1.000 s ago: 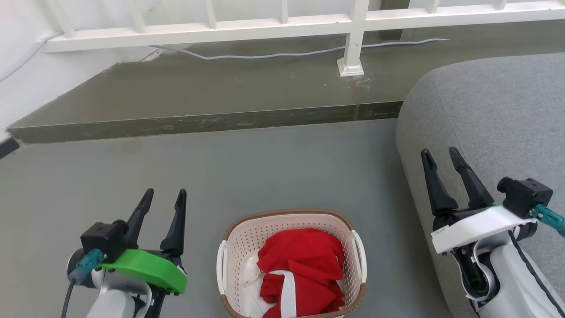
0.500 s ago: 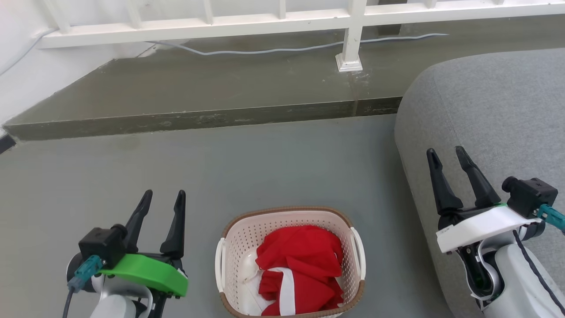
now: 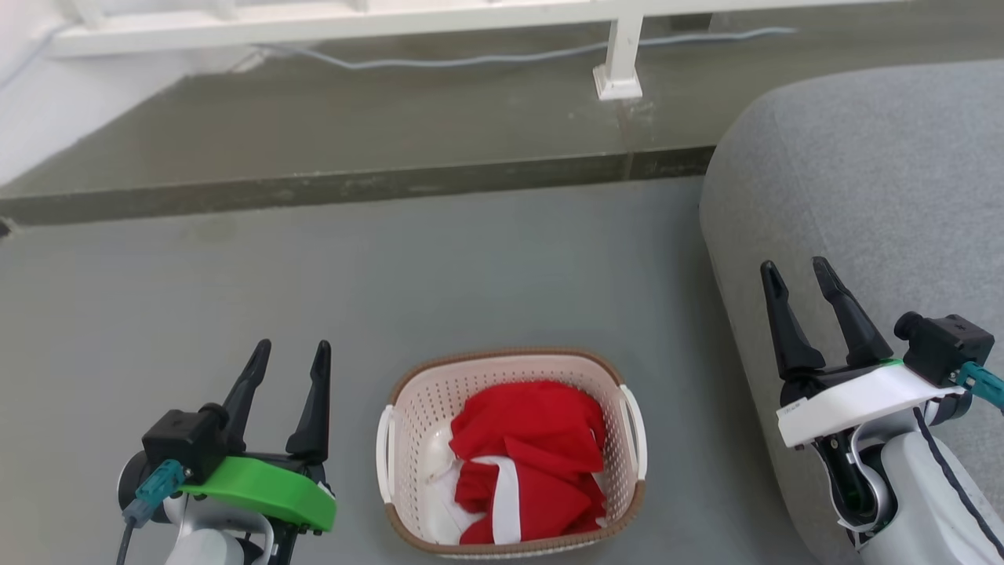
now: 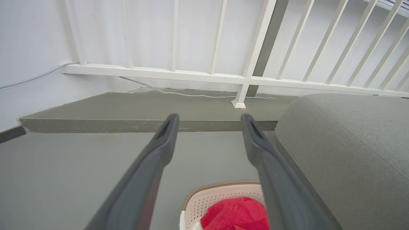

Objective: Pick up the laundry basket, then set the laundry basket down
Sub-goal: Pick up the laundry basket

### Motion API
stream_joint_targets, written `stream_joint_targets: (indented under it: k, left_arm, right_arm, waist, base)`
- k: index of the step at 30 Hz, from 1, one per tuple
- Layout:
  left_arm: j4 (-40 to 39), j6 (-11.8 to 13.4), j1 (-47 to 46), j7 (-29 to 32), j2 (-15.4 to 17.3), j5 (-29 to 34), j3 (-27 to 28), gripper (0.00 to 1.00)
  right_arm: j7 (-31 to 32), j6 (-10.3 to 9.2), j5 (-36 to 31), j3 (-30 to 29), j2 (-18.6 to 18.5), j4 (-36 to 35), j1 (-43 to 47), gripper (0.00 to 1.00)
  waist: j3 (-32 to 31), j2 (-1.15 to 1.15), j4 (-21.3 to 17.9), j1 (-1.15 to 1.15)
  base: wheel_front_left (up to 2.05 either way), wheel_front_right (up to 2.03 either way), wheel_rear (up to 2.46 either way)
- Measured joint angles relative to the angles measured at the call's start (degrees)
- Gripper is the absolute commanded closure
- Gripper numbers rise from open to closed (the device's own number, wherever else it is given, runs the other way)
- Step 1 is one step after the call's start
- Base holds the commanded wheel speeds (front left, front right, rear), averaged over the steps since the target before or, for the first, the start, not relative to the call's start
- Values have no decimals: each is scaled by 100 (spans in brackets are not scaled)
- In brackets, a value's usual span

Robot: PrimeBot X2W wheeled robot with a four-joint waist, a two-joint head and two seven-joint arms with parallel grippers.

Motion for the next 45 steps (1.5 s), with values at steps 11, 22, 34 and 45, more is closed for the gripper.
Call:
stream_joint_targets:
  k: [11, 22, 34, 45]
  left_arm:
    - [58, -48, -53, 0, -43, 52, -54, 0]
    - [409, -75, -532, 0, -81, 67, -188, 0]
    - [1224, -98, -1192, 10, -80, 41, -305, 0]
    - [1993, -100, -2091, 136, -96, -58, -452, 0]
  right_arm:
    - [0, 0, 11, 7, 22, 92, -72, 0]
    - [0, 0, 63, 47, 13, 391, -437, 0]
    - [0, 0, 276, 183, 16, 1071, -862, 0]
    - [0, 0, 501, 542, 58, 2002, -1428, 0]
  waist:
    - [522, 0, -27, 0]
    - [1177, 0, -24, 0]
    - [1983, 0, 30, 0]
    - [2807, 0, 91, 1]
  base:
    - [0, 0, 0]
    - [0, 0, 0]
    - [0, 0, 0]
    - [0, 0, 0]
